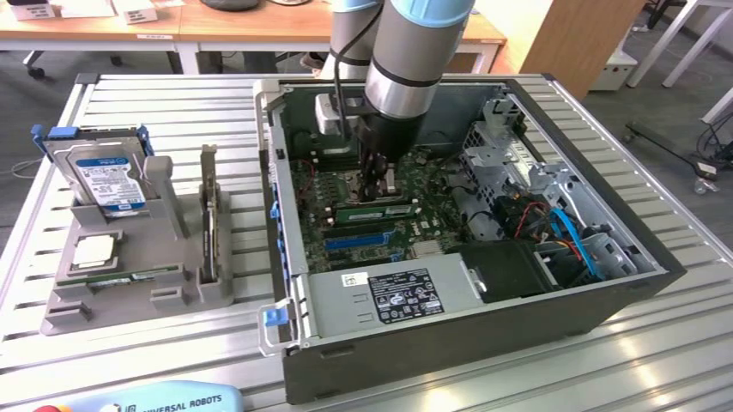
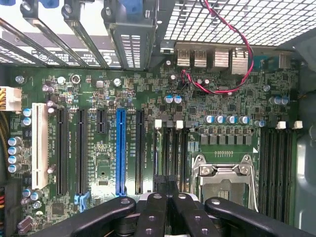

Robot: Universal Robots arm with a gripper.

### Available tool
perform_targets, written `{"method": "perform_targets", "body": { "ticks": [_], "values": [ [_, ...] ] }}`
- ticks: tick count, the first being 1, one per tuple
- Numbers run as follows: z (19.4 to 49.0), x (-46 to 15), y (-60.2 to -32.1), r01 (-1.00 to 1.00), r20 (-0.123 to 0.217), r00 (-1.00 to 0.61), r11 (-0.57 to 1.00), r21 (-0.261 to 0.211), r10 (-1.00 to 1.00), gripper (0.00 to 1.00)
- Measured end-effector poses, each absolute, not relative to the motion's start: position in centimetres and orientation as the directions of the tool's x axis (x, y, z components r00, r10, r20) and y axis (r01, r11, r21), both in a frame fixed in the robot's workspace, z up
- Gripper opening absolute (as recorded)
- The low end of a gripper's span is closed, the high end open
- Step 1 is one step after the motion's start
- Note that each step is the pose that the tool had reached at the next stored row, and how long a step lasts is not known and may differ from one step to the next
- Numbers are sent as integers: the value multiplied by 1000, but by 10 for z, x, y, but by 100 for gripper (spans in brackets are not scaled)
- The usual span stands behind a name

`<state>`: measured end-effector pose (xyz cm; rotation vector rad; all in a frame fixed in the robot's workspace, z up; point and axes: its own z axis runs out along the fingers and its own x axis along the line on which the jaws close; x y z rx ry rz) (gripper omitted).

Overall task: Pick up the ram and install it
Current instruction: 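Press down the ram until it locks into place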

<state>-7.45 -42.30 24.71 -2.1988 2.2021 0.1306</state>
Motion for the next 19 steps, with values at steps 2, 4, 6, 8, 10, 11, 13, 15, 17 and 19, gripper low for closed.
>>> {"method": "perform_targets", "body": {
  "ticks": [2,4,6,8,10,11,13,15,17,19],
  "values": [
    [247,-75,-423,-999,-78,-3,0,40,-997,10],
    [247,-75,-423,-999,-78,-3,0,40,-997,10],
    [246,-75,-423,-999,-78,-3,0,40,-997,10],
    [244,-75,-423,-999,-78,-3,0,40,-997,10],
    [243,-75,-423,-999,-78,-3,0,40,-997,10],
    [242,-75,-423,-999,-78,-3,0,40,-997,10],
    [241,-75,-423,-999,-78,-3,0,40,-997,10],
    [240,-75,-423,-999,-78,-3,0,40,-997,10],
    [240,-75,-423,-999,-78,-3,0,40,-997,10],
    [240,-75,-423,-999,-78,-3,0,40,-997,10]
  ]
}}
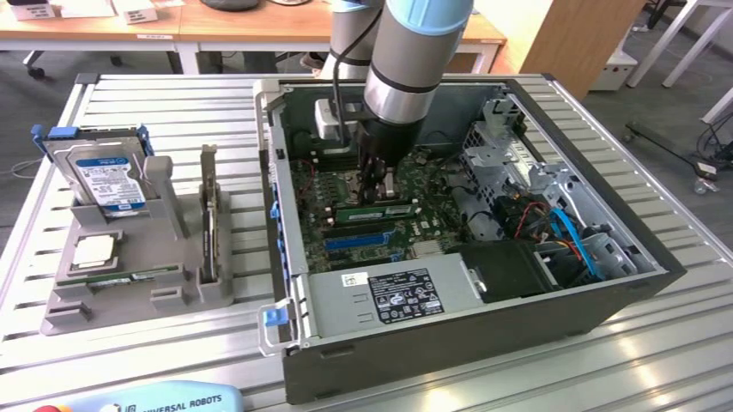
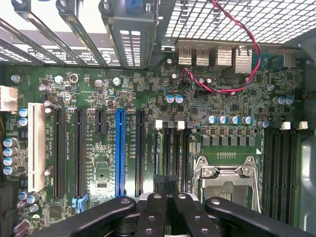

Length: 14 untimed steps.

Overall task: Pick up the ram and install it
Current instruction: 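Press down the ram until it locks into place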

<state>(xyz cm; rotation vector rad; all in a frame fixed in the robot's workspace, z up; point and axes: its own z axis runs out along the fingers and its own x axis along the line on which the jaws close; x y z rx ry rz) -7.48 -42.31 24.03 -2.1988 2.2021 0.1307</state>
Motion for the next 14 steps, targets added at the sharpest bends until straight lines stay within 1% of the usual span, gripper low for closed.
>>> {"method": "perform_targets", "body": {
  "ticks": [14],
  "values": [
    [232,-75,-423,-999,-78,-3,0,40,-997,10]
  ]
}}
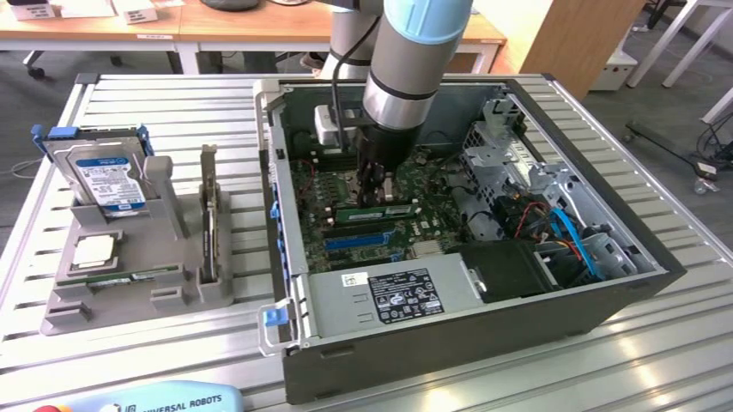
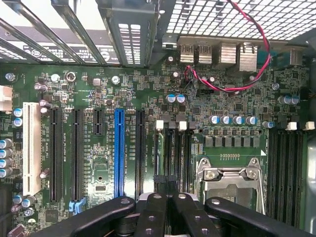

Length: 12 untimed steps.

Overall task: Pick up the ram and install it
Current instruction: 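Press down the ram until it locks into place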

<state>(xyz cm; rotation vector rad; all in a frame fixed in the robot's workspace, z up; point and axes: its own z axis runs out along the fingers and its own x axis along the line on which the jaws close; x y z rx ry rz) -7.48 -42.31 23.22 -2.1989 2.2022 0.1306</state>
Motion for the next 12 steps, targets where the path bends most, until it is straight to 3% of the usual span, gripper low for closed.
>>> {"method": "perform_targets", "body": {
  "ticks": [12],
  "values": [
    [227,-75,-423,-999,-78,-3,0,40,-997,10]
  ]
}}
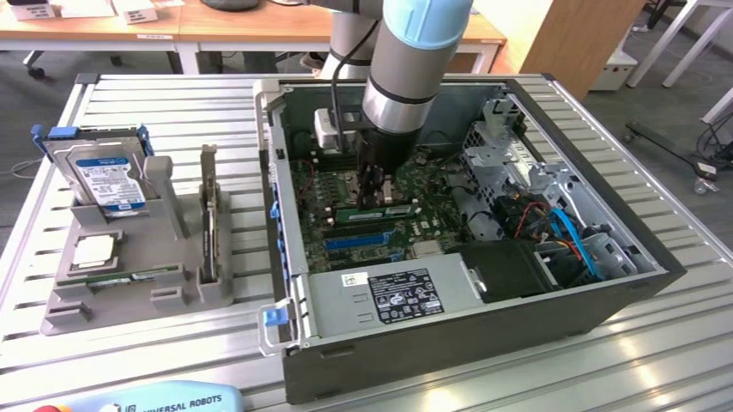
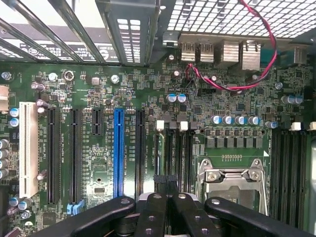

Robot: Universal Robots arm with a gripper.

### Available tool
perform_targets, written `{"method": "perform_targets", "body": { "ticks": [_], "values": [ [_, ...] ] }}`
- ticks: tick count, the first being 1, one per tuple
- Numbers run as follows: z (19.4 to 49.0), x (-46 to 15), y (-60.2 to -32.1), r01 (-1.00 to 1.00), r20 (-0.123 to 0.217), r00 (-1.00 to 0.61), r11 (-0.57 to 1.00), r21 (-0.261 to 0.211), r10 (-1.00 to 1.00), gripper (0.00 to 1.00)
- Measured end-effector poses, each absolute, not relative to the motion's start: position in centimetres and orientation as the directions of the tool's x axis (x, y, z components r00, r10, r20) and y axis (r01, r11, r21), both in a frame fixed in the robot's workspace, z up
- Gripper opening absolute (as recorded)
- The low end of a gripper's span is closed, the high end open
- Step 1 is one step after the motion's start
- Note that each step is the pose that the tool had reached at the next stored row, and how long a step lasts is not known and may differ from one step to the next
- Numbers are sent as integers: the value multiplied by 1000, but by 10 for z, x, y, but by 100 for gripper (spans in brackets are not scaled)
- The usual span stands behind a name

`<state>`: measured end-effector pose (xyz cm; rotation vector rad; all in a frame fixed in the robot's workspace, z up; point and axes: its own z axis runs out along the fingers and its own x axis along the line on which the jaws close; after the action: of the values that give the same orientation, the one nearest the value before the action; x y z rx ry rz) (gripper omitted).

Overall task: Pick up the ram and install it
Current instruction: 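Press down the ram until it locks into place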

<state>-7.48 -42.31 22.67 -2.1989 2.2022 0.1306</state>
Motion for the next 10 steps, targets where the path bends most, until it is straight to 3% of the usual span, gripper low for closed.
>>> {"method": "perform_targets", "body": {
  "ticks": [10],
  "values": [
    [223,-75,-423,-999,-78,-3,0,40,-997,10]
  ]
}}
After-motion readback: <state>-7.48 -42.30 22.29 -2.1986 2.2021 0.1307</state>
